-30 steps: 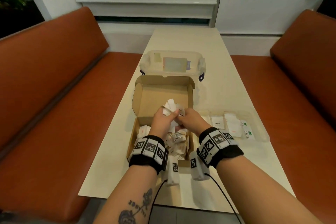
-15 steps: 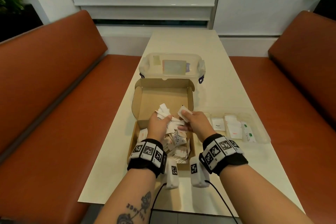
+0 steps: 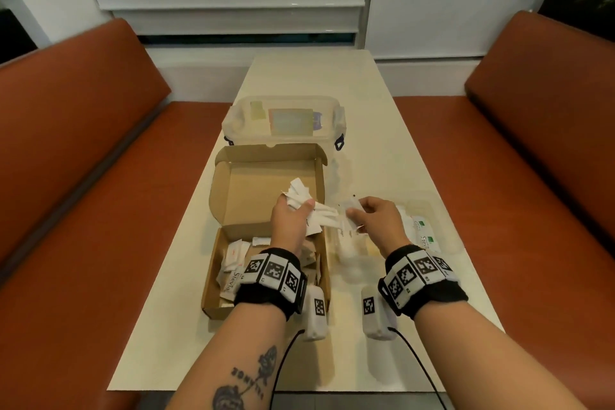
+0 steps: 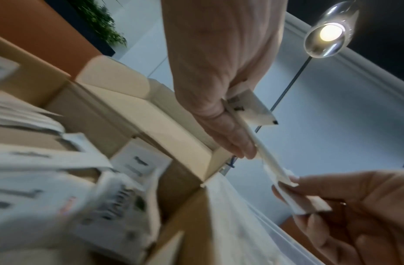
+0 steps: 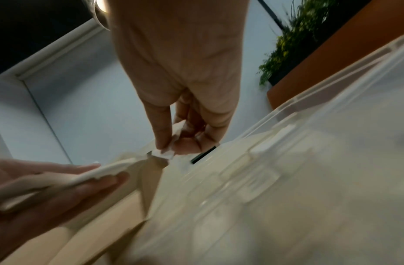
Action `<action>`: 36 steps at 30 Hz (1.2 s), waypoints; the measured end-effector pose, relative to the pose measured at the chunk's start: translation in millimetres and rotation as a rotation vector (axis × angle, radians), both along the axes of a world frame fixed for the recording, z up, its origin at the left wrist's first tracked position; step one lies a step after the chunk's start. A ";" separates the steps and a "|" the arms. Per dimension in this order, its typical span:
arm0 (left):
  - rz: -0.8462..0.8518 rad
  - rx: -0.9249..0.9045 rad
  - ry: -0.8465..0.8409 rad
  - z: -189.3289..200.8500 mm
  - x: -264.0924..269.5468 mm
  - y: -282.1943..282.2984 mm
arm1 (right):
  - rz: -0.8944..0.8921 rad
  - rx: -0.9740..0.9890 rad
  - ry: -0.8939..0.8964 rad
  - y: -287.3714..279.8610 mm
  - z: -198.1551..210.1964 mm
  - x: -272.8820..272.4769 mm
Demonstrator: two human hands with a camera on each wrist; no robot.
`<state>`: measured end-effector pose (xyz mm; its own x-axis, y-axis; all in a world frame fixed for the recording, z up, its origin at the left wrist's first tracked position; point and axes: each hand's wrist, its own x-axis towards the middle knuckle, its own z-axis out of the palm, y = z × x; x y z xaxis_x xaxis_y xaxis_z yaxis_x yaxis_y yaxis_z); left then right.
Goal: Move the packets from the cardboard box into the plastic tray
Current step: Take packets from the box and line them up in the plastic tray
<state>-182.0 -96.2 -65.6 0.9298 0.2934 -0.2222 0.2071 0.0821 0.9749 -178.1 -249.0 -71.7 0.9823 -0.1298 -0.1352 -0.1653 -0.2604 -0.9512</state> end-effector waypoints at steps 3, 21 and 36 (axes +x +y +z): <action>-0.019 -0.030 -0.008 3.8 3.4 -21.3 | 0.017 -0.100 -0.004 -28.7 1.6 5.2; 0.125 0.267 -0.169 -12.5 2.6 -64.9 | 0.358 -0.854 -0.028 -53.4 -21.7 36.7; 0.186 0.161 -0.150 -24.0 5.6 -49.5 | 0.451 -1.153 -0.077 -45.9 -32.8 39.4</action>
<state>-176.4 -145.8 -89.6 0.8756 0.4826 -0.0228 0.0551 -0.0527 0.9971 -138.6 -294.9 -104.5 0.9703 0.2171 -0.1067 0.2025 -0.9703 -0.1327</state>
